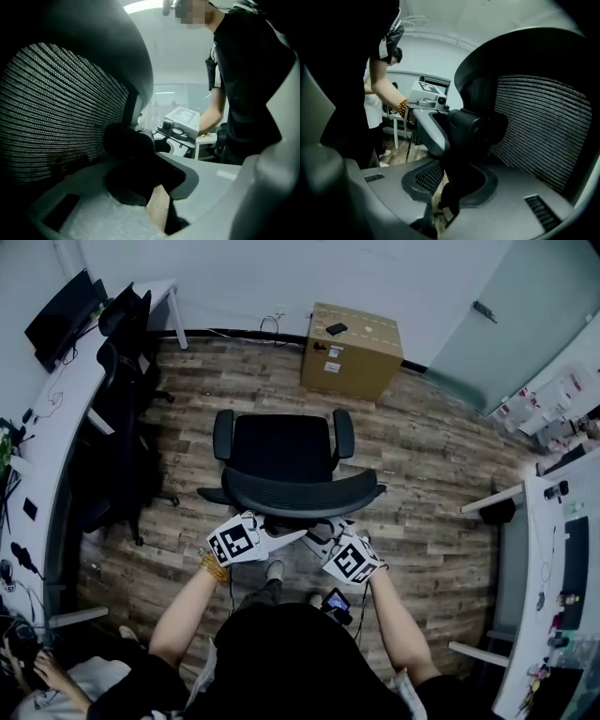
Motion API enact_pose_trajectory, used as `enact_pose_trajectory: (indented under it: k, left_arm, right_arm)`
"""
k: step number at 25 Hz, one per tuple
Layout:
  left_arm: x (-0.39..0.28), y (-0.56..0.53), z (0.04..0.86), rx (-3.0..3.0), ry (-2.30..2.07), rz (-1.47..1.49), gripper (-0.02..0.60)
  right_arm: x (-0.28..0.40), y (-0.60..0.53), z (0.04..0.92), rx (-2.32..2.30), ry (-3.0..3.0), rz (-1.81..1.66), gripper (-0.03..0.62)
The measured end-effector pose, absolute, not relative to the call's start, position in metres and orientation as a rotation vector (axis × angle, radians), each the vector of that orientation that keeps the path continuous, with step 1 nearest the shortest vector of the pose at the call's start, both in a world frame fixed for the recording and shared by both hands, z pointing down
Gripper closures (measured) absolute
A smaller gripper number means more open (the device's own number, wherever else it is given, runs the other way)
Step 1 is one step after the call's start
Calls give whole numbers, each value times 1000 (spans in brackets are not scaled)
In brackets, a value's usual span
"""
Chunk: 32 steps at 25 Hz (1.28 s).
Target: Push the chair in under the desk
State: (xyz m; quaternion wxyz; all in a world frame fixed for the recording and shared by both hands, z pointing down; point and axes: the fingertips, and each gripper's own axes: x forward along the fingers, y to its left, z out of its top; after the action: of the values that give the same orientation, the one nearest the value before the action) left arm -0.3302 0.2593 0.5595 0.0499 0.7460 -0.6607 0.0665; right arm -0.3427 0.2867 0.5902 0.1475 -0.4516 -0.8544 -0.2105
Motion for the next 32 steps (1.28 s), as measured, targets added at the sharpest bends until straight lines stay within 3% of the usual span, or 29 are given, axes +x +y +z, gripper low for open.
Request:
enact_pose_trajectory:
  k: [32]
  left_arm:
    - [-313, 218, 560, 2288, -1821, 65, 532]
  right_arm:
    - [-332, 247, 590, -1229, -2386, -602, 513]
